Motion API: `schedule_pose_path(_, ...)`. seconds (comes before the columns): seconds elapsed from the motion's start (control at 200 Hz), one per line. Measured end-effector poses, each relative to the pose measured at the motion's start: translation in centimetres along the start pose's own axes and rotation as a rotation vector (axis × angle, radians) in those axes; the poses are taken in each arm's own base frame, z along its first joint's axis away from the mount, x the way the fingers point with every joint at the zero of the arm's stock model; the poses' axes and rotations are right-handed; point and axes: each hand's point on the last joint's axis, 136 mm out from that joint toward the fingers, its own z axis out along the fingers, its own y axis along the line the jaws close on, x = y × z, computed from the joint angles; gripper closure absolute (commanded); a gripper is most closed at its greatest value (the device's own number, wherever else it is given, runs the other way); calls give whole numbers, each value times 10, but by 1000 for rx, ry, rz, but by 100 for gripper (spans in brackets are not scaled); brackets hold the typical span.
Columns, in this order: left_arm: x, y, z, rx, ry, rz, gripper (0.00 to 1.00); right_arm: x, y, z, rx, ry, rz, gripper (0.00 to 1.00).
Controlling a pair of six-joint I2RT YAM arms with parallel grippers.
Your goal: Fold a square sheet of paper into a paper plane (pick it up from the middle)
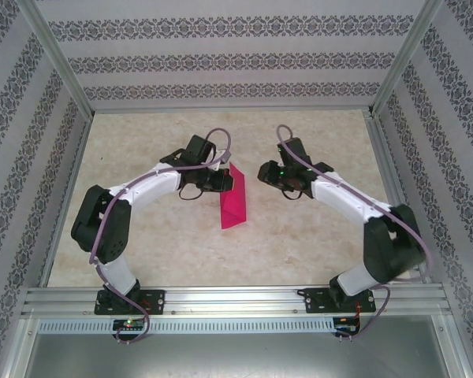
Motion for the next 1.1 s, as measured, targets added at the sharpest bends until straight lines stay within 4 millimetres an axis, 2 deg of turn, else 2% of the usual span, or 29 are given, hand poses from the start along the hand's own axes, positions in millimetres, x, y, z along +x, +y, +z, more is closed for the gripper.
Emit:
schedule_pose_path(0.135,-8,-12,-21,-33,33,125,100,-5,-16,-25,2,-68,23,59)
schedule_pose_path(0.285,-20,-29,-42,-46,35,264,100,3,-29,-32,11,-77,35,59)
schedule_pose_path(0.355,-21,-36,-46,-45,42,328,100,7,-33,-32,16,-74,37,59)
schedule_pose_path(0.46,-9,-41,-40,-36,91,410,100,13,-39,-31,18,-67,41,59)
schedule_pose_path(0.734,28,-5,12,-30,310,413,100,35,-37,-19,-75,-30,40,68)
schedule_pose_path(0.894,30,8,20,-73,334,409,100,51,-16,-5,-155,15,-6,74)
schedule_pose_path(1.099,27,33,27,-194,346,387,95,80,7,39,-202,119,-39,80)
